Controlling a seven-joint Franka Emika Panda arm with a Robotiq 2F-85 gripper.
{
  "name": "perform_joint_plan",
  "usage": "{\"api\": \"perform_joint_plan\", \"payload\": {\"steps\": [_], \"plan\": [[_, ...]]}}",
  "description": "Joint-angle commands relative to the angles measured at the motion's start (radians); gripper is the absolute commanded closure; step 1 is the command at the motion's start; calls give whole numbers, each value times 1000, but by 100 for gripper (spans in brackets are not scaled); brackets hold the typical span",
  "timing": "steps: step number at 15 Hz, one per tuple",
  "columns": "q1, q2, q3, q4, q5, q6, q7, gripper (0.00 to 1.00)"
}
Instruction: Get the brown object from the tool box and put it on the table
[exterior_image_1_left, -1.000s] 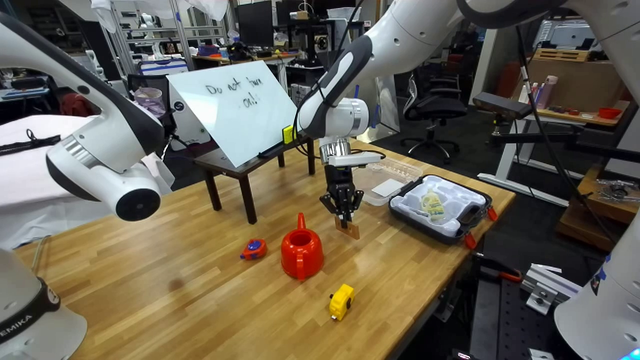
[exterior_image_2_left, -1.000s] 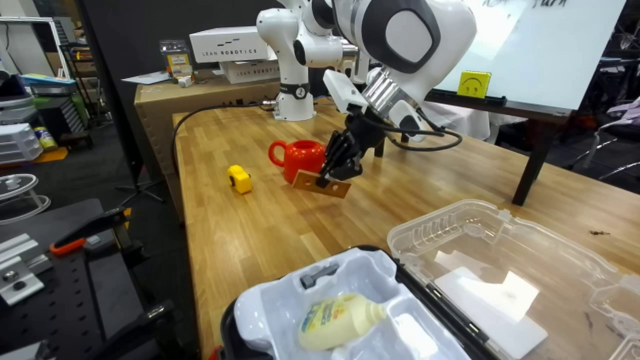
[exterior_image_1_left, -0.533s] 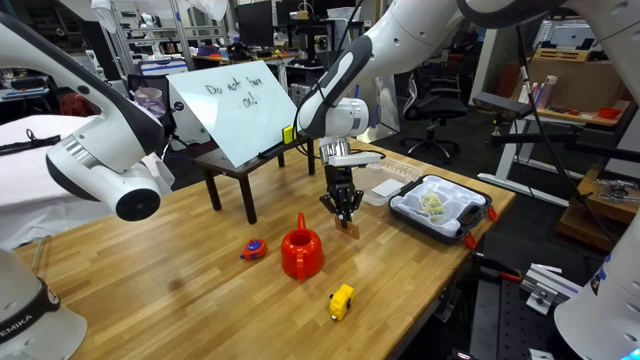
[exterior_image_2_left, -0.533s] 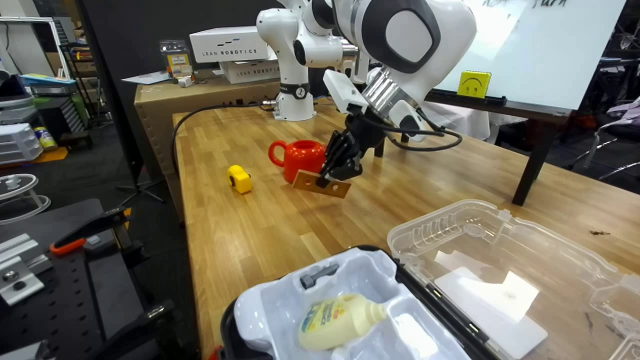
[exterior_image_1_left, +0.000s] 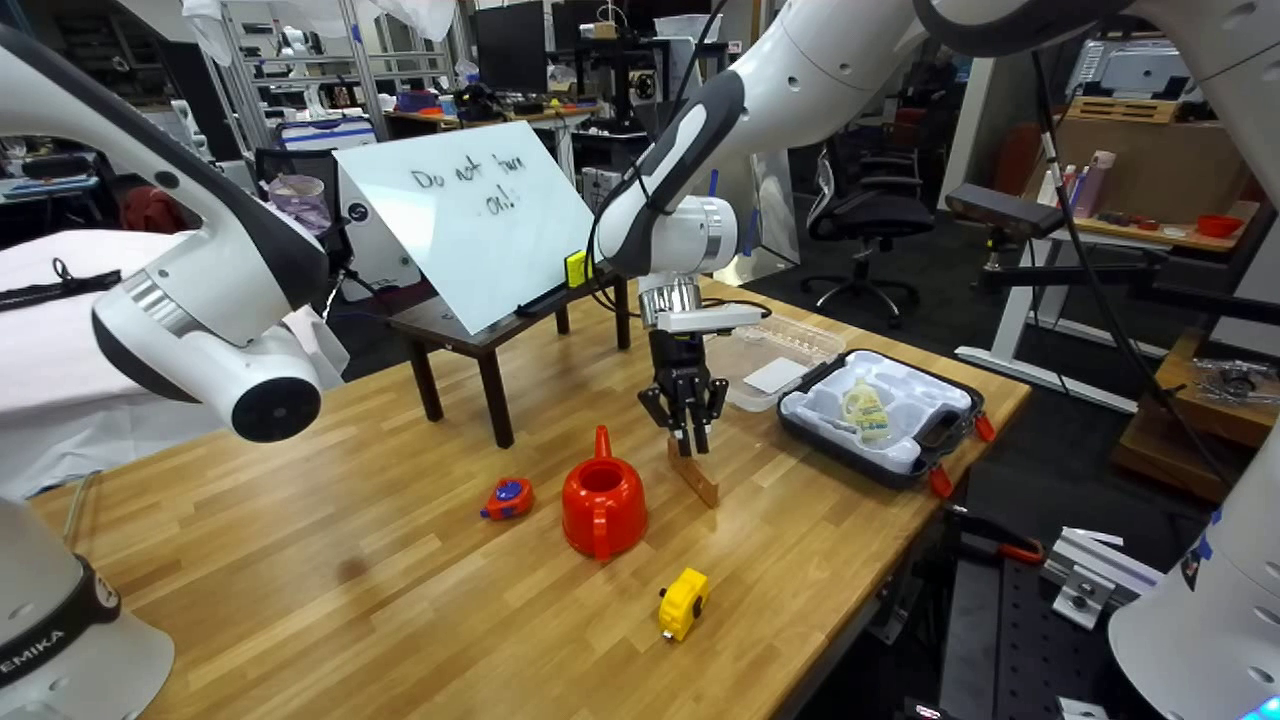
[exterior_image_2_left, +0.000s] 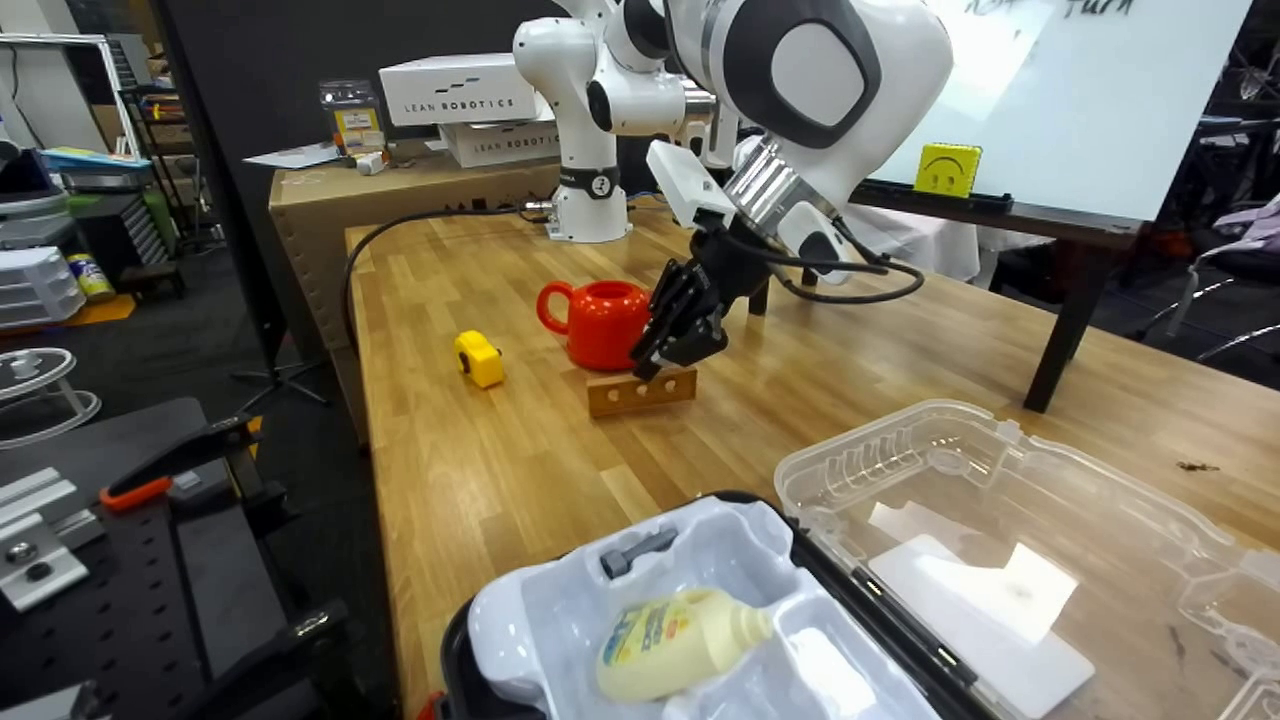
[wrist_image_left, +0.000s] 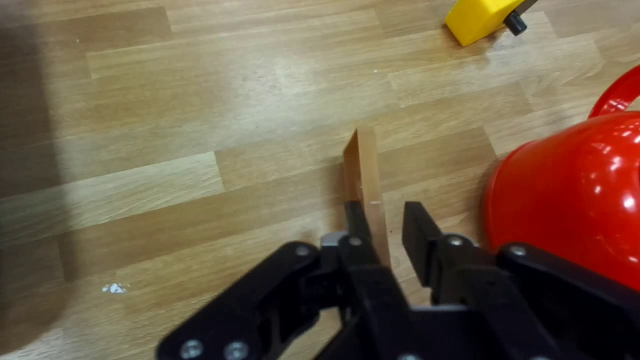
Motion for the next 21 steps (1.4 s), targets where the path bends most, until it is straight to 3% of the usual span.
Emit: {"api": "perform_joint_plan", "payload": {"steps": [1,7,10,11,14,21], "plan": [[-7,-4,4,0,-14,2,16,42],[-48,-68,-27,-70,-5,11,-9,2],[-88,-175,-65,-197,-14,25,-64,0],[-82,-86,-54,-92,-13,-3,-34,0],[-101,-158,-67,-170,-11,-2,-59,0],[-105,-160,-68,-179,-14,0,-64,0]]}}
